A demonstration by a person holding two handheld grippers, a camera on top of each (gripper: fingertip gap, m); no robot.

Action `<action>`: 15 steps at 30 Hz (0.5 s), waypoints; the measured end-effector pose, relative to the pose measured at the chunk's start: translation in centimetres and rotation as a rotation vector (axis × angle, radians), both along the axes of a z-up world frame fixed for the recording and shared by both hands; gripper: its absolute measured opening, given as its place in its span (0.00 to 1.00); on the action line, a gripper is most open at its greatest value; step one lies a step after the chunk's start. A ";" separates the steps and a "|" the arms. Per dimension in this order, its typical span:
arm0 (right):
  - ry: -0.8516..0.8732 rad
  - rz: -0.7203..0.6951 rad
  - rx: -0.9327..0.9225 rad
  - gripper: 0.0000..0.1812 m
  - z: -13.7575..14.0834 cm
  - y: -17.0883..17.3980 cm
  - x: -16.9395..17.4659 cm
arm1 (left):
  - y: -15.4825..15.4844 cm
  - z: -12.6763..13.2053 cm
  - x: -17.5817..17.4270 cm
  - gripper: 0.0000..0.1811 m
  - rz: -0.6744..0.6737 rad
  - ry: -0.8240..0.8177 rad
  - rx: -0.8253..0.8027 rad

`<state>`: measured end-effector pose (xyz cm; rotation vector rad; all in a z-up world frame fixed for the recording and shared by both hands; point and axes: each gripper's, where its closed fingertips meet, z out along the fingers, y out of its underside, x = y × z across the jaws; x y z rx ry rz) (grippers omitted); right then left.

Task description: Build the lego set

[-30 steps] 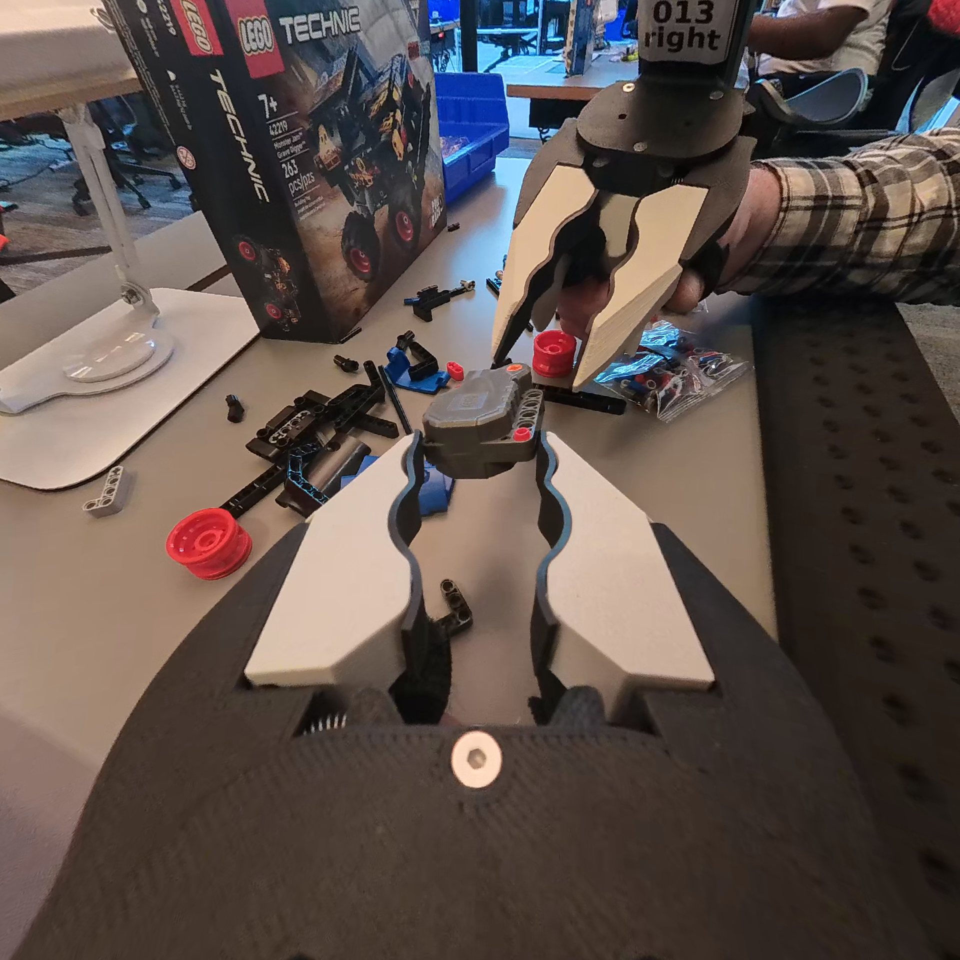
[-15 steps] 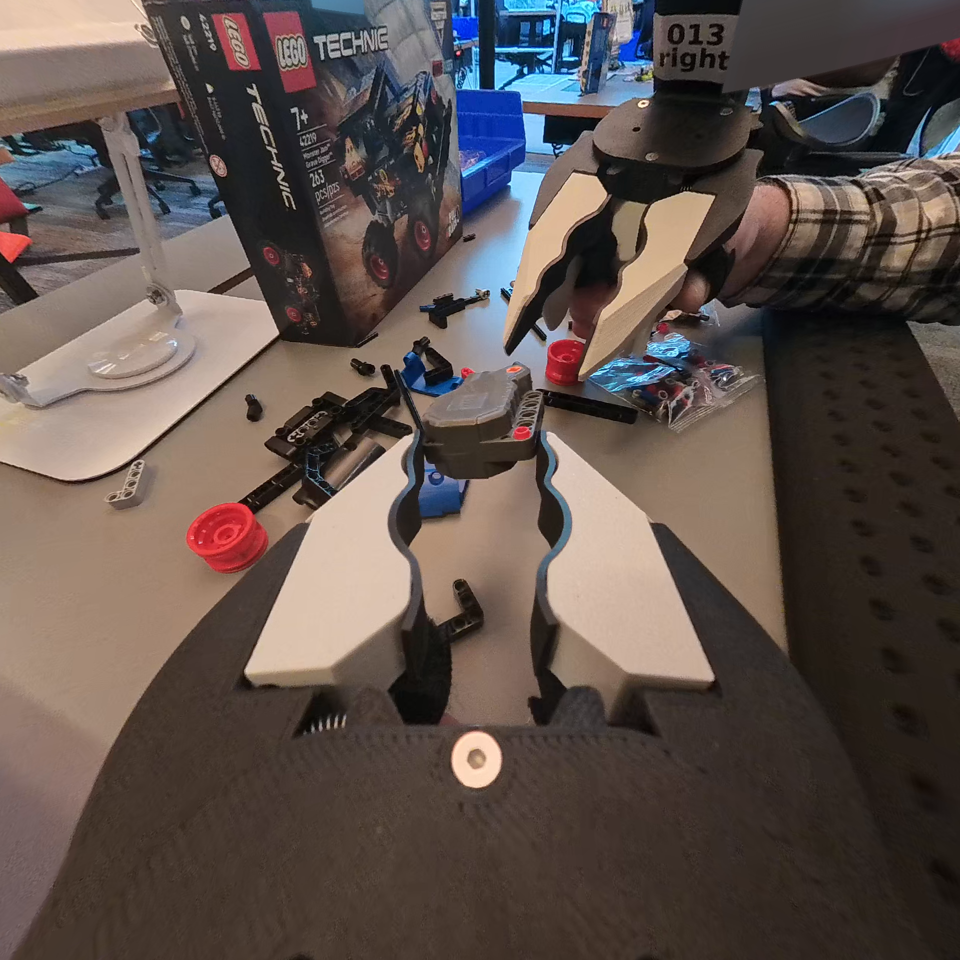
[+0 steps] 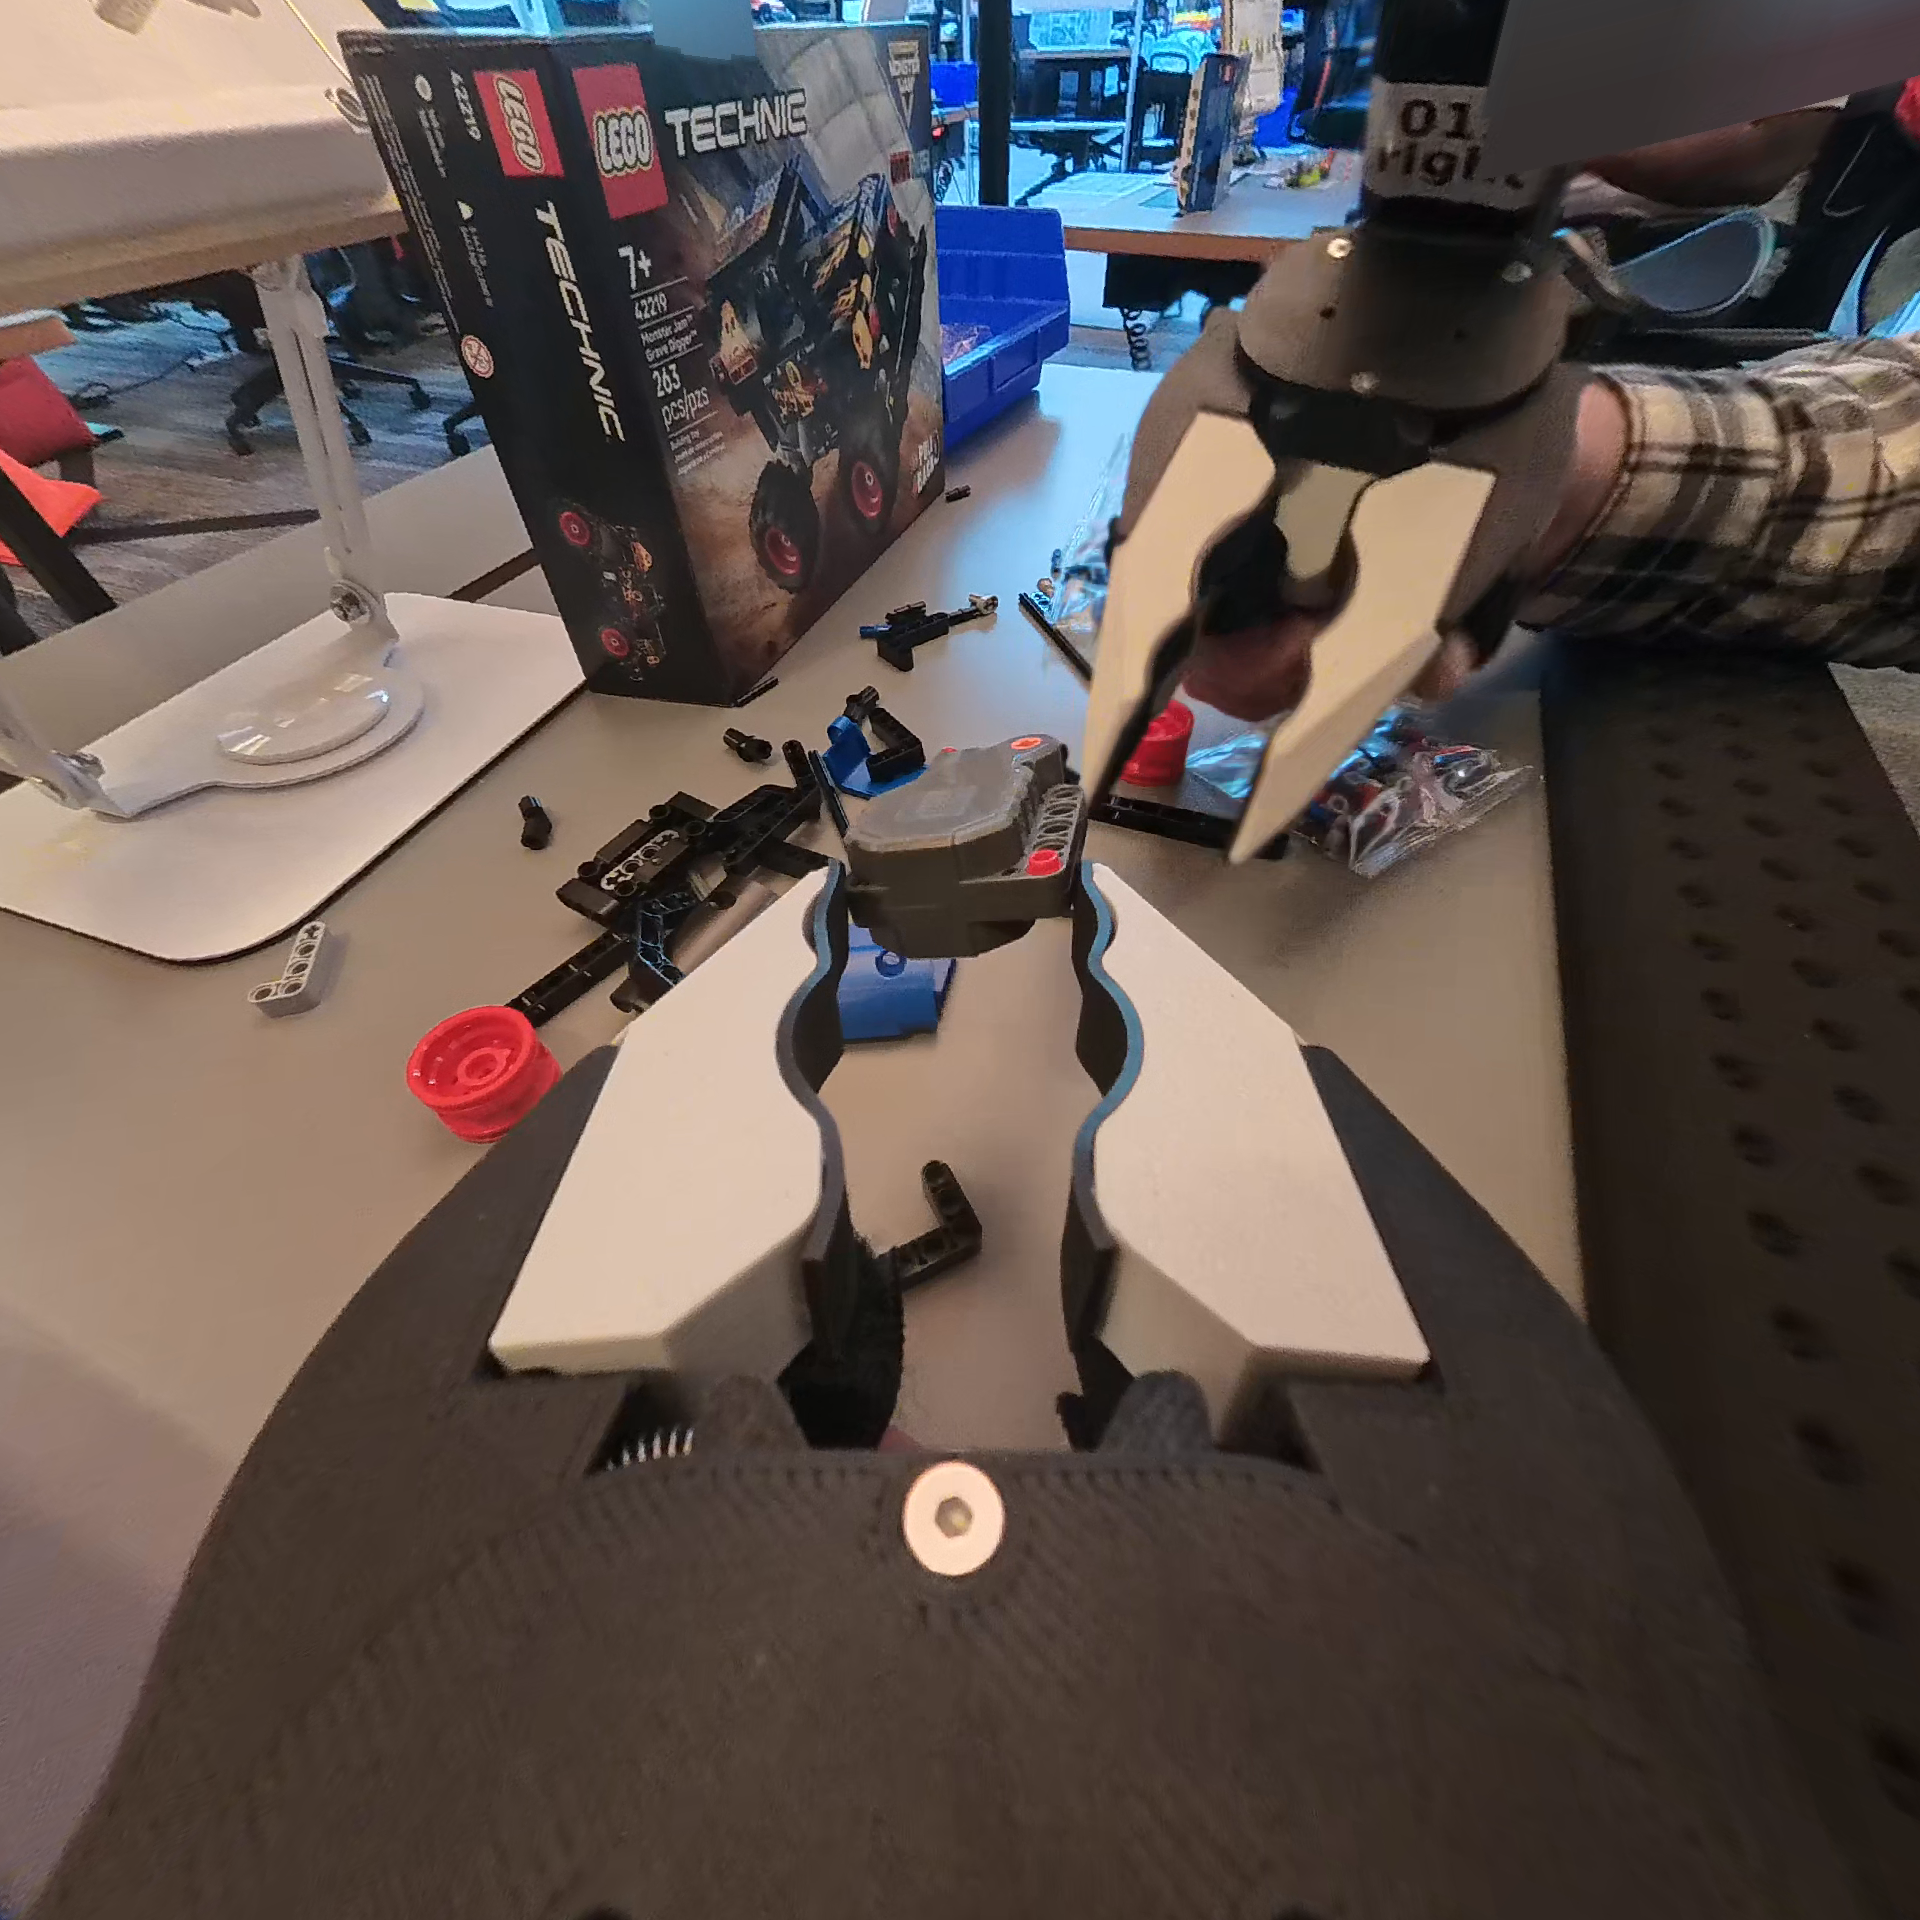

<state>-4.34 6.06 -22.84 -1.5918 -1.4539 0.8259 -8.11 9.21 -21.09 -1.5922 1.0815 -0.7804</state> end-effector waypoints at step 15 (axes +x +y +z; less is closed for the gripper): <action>-0.348 0.107 0.068 0.15 -5.9 -2.8 -1.3 | -1.3 -4.1 -3.3 0.23 0.121 0.311 -0.051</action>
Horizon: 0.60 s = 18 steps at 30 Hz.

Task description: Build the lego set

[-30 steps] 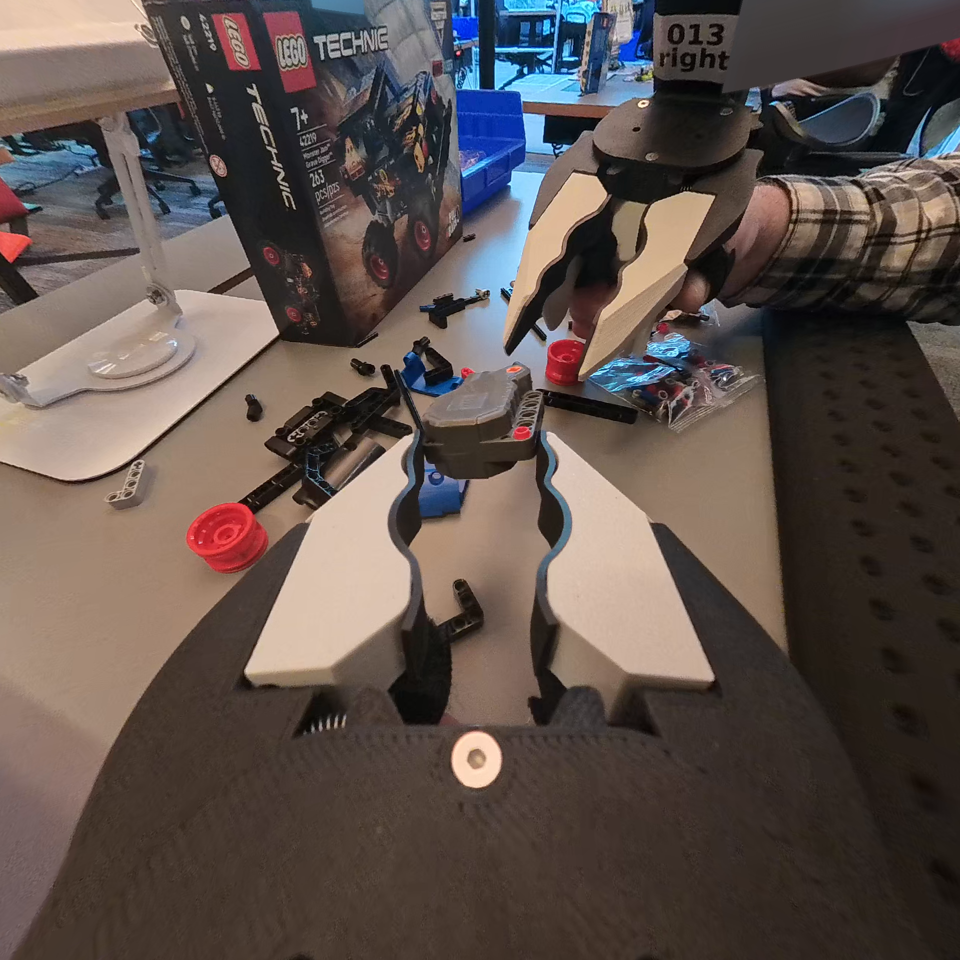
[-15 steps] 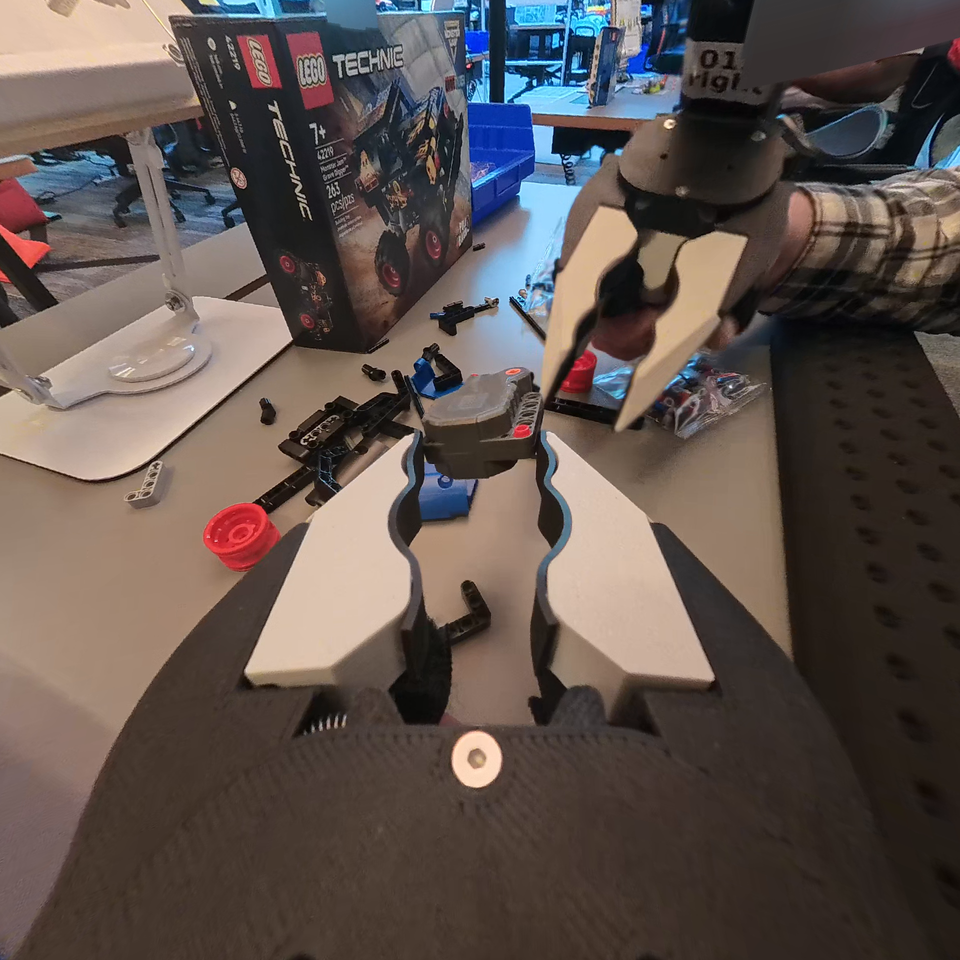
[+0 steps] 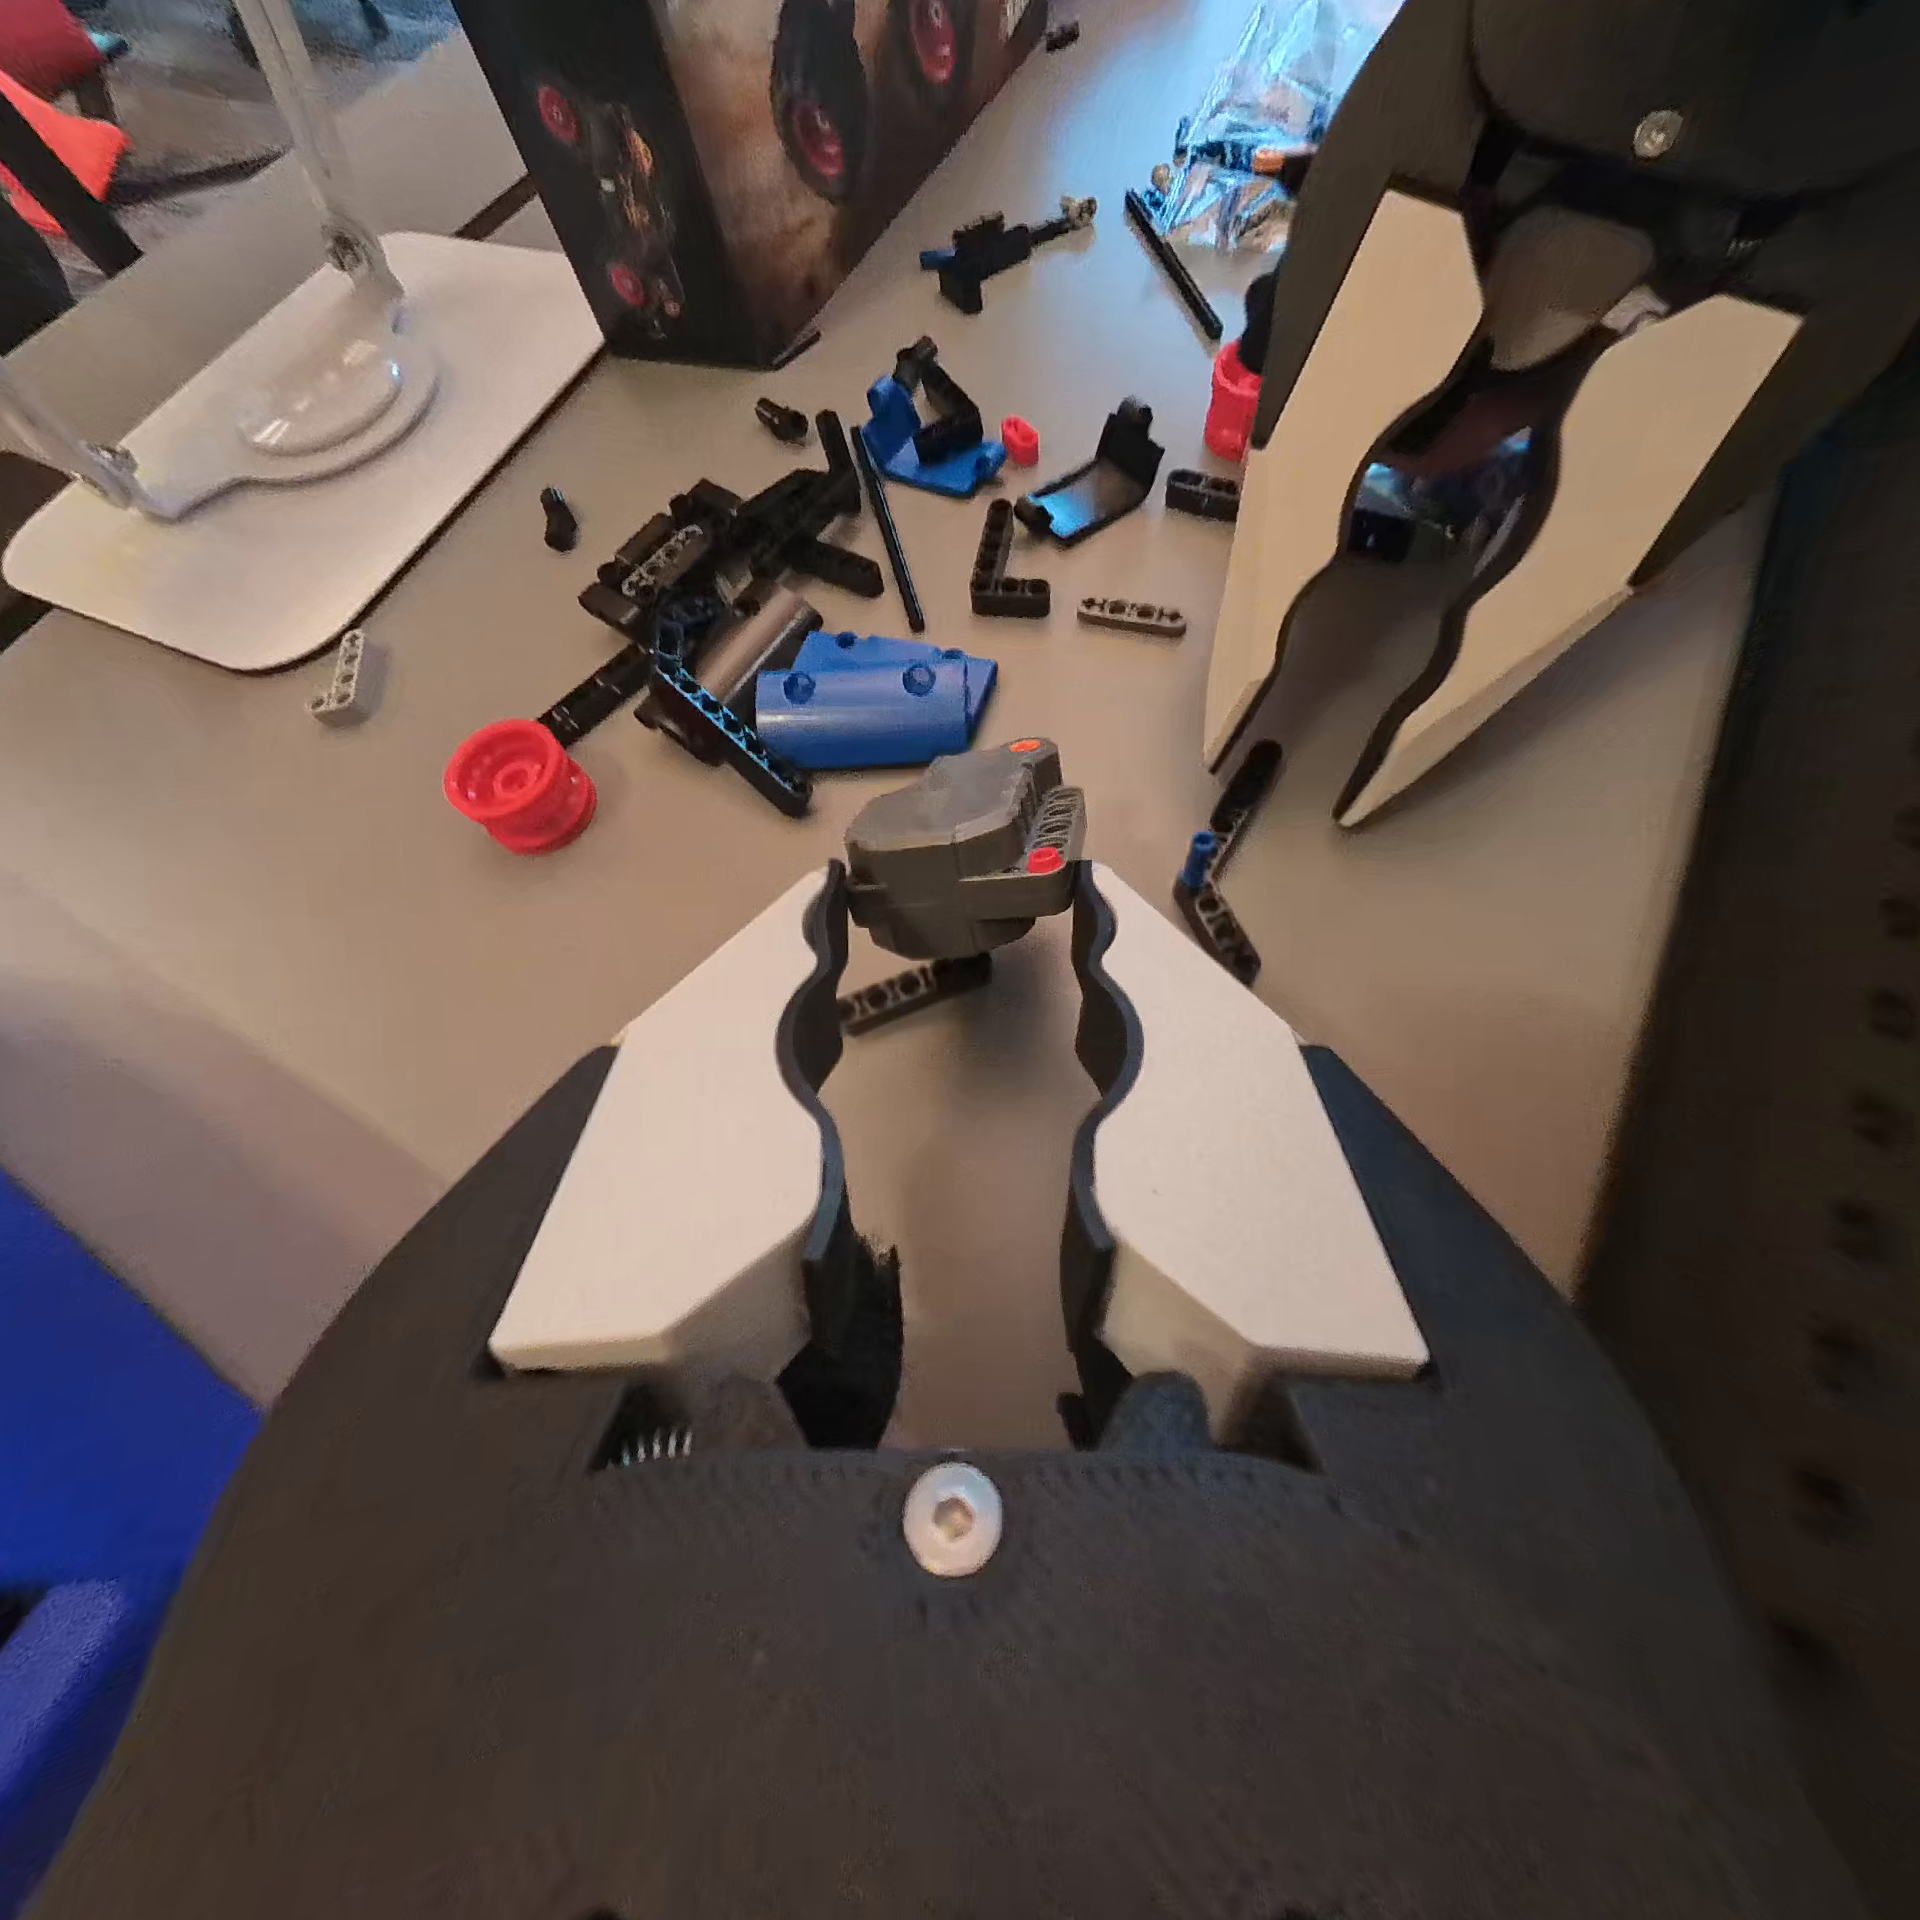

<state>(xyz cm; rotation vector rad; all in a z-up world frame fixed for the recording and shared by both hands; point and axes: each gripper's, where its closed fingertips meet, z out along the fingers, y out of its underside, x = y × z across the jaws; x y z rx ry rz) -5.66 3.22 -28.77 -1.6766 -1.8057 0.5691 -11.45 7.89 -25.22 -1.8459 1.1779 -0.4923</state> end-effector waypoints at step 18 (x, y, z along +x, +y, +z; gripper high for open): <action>0.146 -0.055 -0.039 0.03 2.6 1.6 0.8 | -2.2 -3.9 -2.3 0.23 -0.005 0.130 -0.083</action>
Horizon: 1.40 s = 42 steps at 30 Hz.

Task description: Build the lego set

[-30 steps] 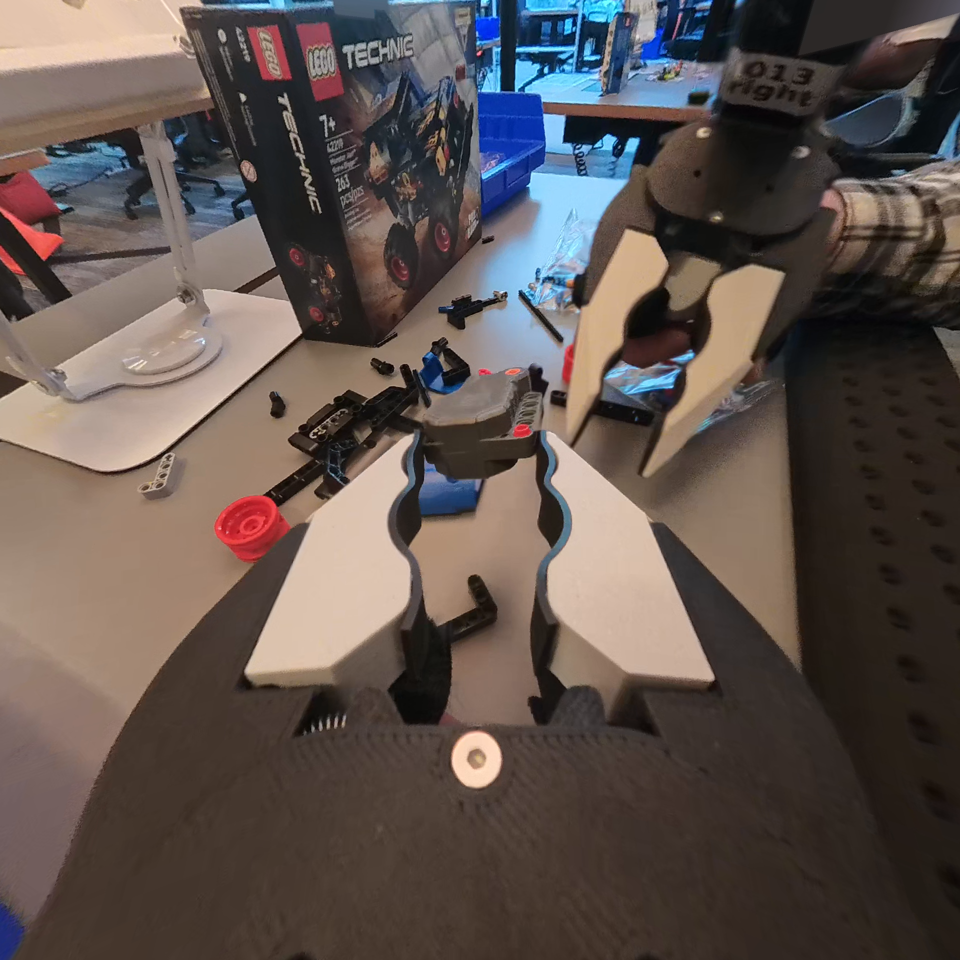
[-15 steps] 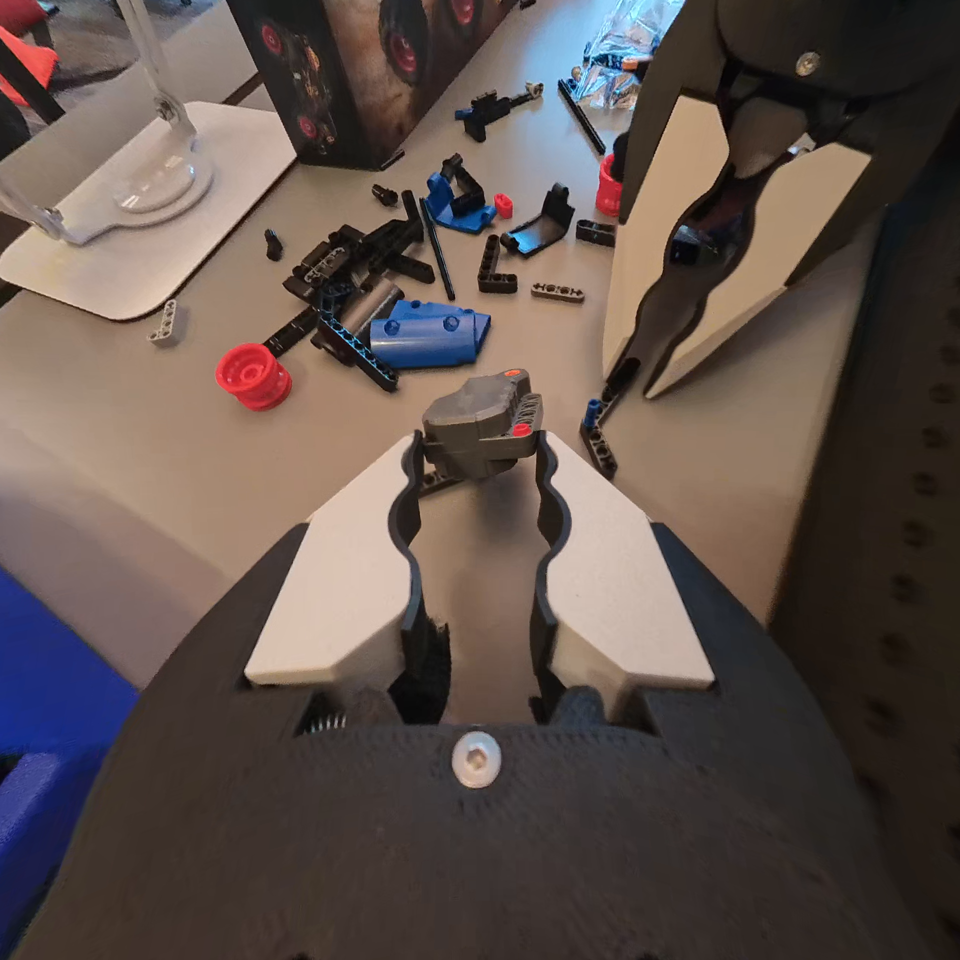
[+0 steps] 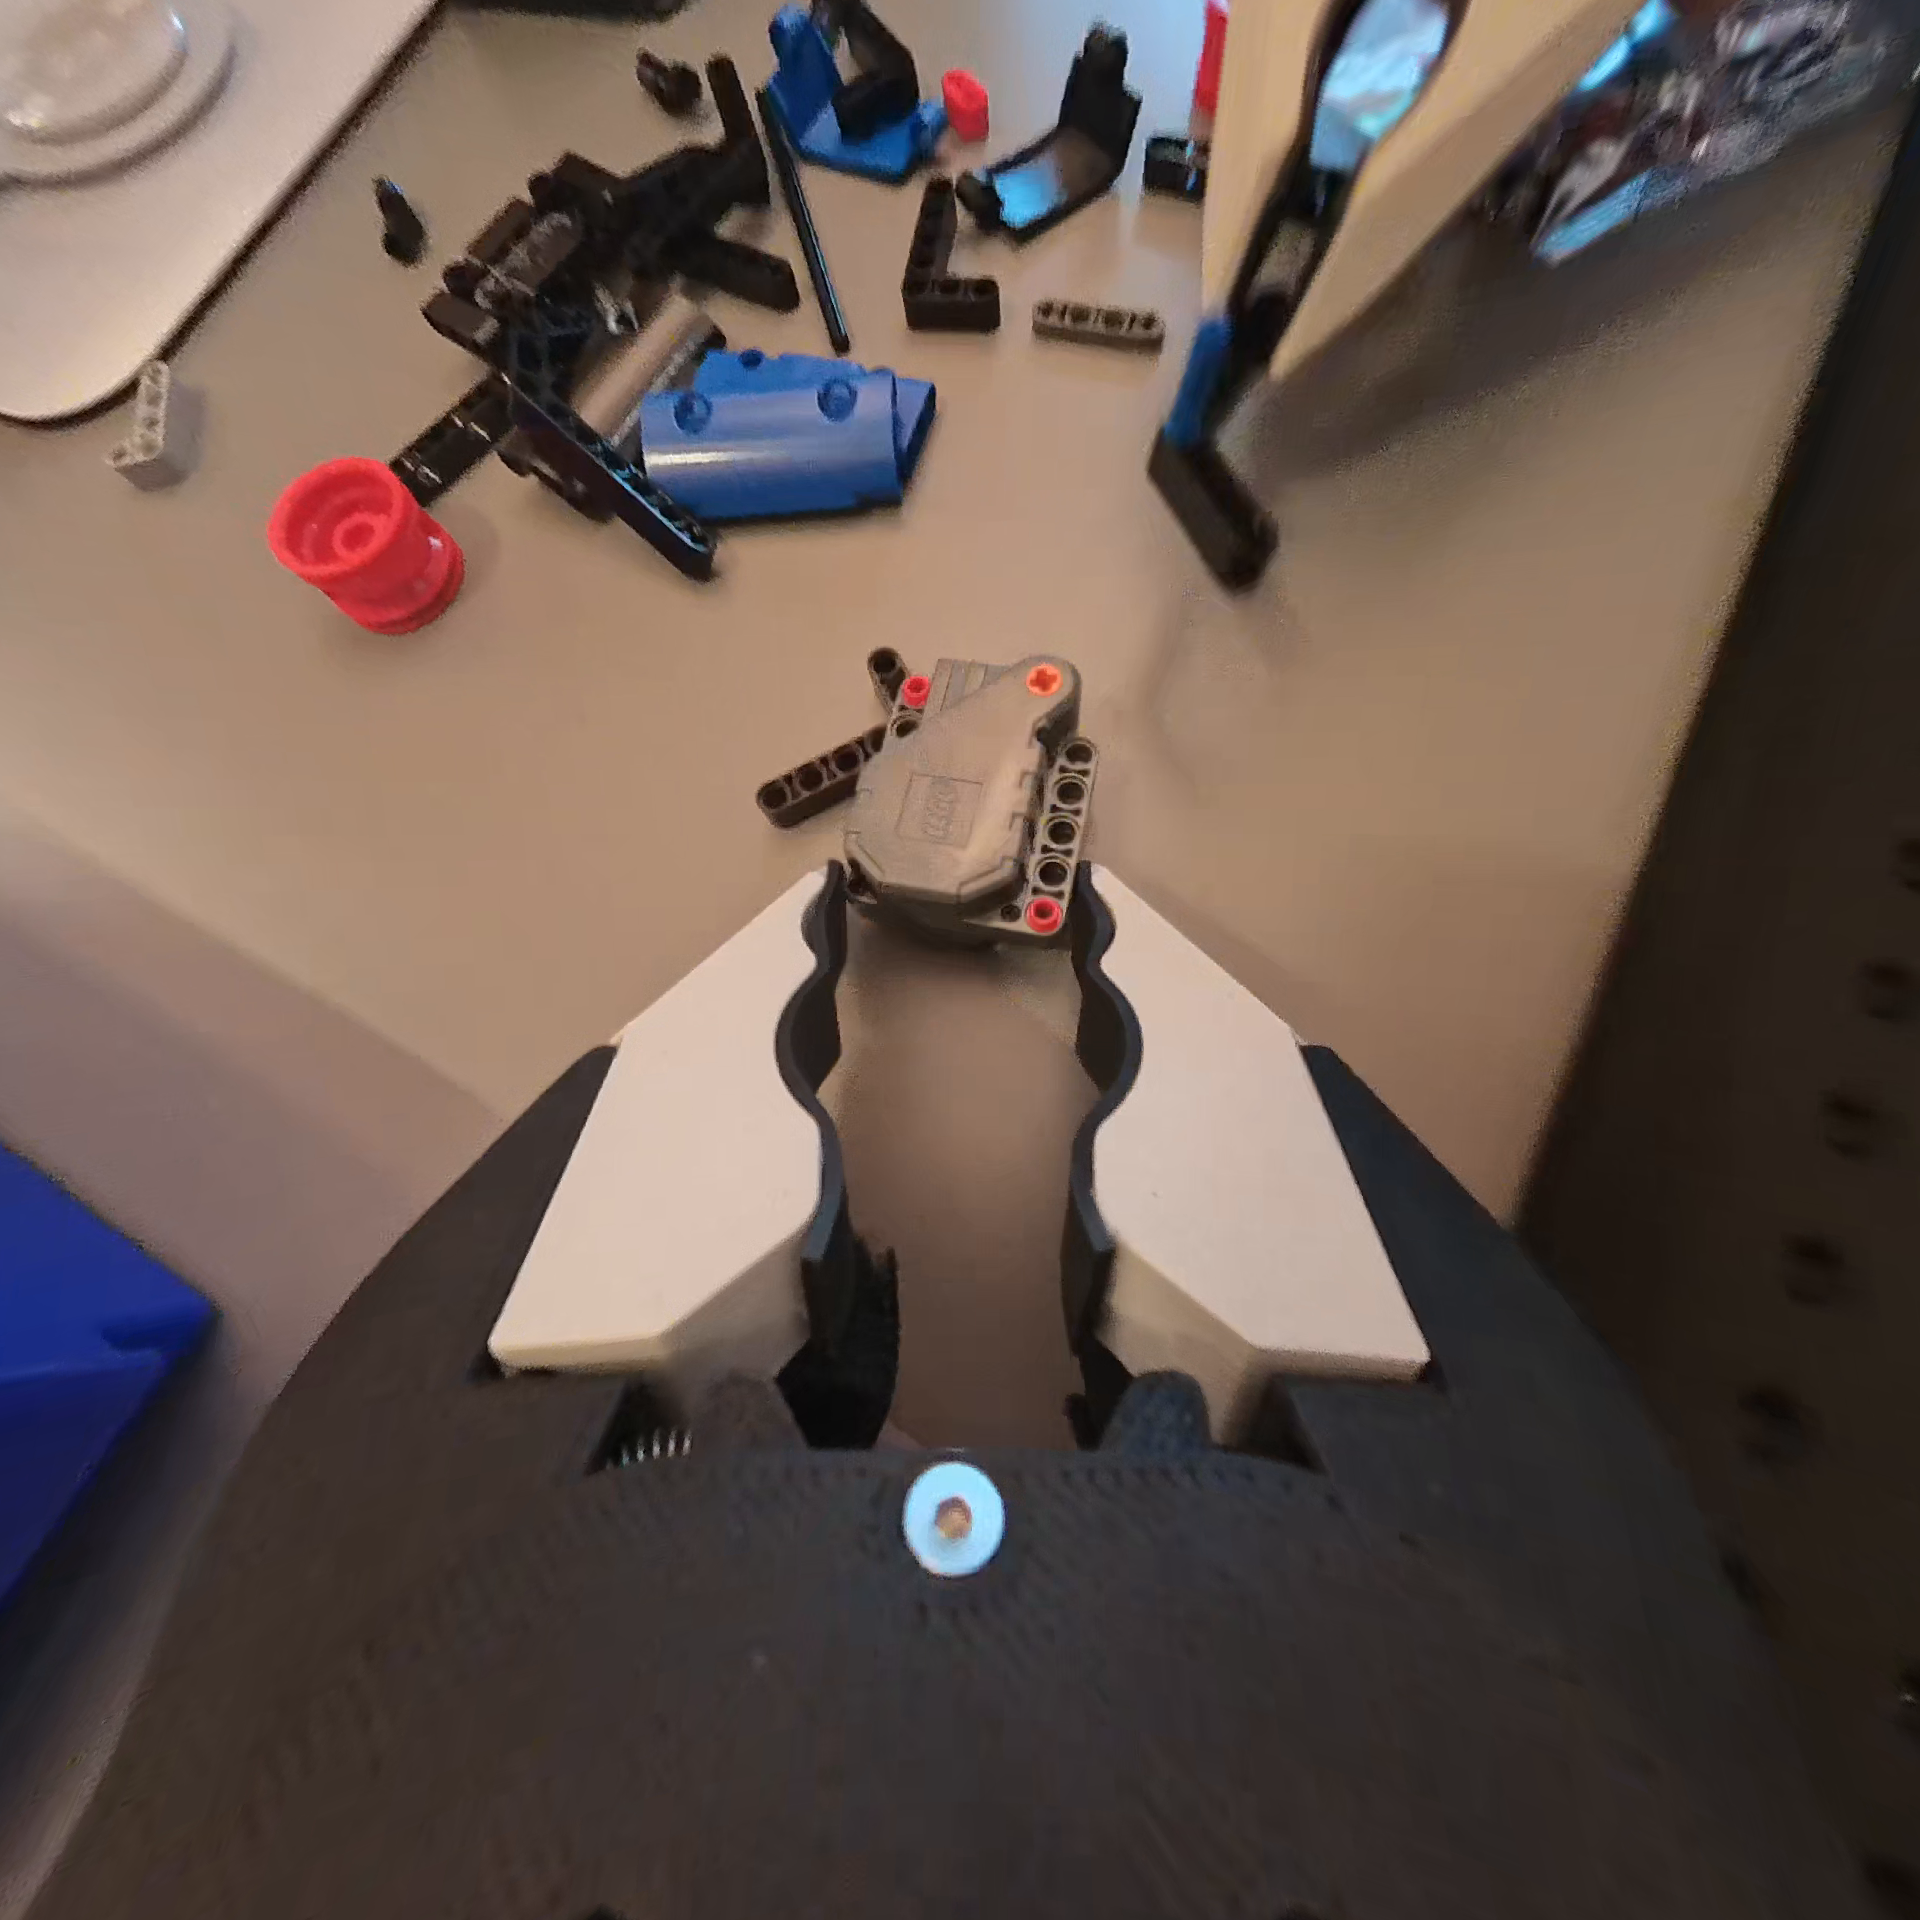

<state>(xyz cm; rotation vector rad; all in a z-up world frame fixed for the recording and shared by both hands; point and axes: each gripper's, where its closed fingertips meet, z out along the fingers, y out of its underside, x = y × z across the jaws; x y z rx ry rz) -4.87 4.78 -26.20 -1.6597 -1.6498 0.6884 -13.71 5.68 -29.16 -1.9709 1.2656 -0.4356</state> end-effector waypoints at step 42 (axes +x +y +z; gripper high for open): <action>0.505 -0.048 -0.193 0.11 8.5 1.2 0.7 | 1.5 13.3 9.2 0.05 -0.044 -0.390 0.404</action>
